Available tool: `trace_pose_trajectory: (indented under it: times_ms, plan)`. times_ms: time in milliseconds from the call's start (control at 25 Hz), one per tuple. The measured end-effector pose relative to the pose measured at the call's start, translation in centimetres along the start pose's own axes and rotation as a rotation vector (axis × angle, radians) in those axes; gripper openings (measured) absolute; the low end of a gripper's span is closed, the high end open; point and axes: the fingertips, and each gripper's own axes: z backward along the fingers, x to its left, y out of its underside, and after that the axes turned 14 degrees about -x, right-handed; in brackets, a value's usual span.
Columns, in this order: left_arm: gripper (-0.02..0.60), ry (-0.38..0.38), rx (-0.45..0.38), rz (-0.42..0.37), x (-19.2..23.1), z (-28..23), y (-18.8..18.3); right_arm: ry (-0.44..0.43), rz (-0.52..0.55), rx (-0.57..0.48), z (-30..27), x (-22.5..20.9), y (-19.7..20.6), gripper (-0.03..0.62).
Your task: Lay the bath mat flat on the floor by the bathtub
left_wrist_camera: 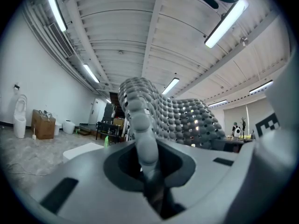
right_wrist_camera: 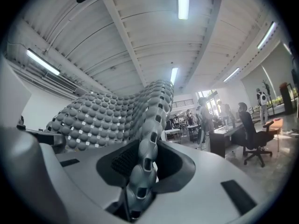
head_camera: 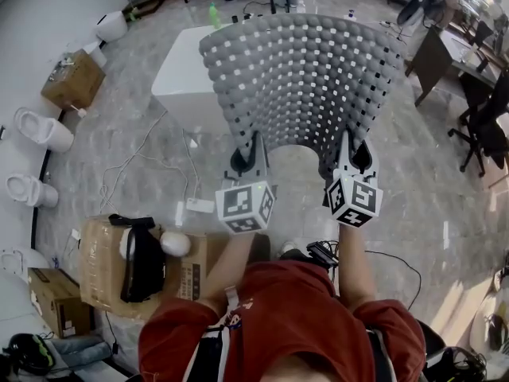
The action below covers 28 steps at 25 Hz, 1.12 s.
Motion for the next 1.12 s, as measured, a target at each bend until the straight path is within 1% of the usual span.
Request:
trace_pose_trajectory:
  times_ms: [200,520,760,1120]
  plan:
    - [0.055,-0.002,0.004,0.001,1.6,-0.3,0.6,-0.009,0.004,0.002,-0.7,1.4,0.9,0.107]
    - [0.055,-0.021,0.006,0.012,5.3,-2.0,1.1,-0.034,0.022,0.007,-3.3,4.3,2.0,0.107]
    - [0.055,-0.054,0.017,0.023,10.0,-3.5,1.9,-0.055,0.025,0.030,-6.1,8.1,4.1,0.107]
    - [0.055,-0.103,0.053,0.018,18.0,-5.8,3.8,-0.080,0.007,0.077,-10.8,14.1,8.7,0.107]
